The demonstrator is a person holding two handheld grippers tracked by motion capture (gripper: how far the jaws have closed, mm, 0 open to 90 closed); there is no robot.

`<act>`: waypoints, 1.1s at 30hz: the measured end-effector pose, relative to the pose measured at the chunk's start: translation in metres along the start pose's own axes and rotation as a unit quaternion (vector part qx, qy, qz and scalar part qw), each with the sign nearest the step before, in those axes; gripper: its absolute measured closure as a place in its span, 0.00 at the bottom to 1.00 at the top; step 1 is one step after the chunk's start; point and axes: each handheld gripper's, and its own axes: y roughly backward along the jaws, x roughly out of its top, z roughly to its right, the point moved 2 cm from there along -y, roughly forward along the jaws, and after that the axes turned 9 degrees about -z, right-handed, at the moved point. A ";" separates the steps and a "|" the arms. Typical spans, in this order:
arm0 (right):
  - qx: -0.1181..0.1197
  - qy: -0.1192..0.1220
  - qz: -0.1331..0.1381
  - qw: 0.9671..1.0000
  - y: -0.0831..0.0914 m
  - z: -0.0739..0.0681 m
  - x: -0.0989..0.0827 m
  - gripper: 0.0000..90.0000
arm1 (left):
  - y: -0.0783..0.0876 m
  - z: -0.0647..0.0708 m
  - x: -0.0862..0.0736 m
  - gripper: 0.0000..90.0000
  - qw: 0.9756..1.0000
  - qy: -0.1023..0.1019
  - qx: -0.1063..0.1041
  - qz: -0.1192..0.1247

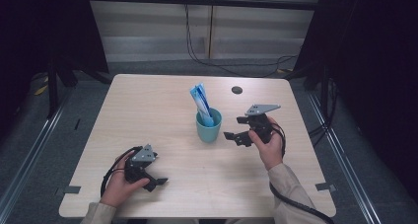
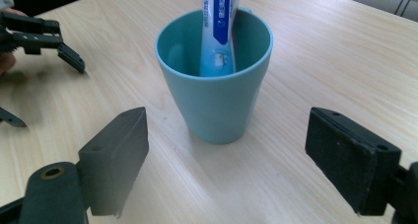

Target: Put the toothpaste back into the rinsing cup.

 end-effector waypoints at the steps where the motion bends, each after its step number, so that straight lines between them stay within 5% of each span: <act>1: 0.000 0.000 -0.001 1.000 0.000 0.000 -0.001 0.18 | 0.000 0.000 0.000 0.00 1.000 0.000 0.000 0.000; 33: -0.004 0.023 -0.047 0.999 0.001 -0.005 -0.037 0.18 | 0.000 0.000 0.000 0.00 1.000 0.000 0.000 0.000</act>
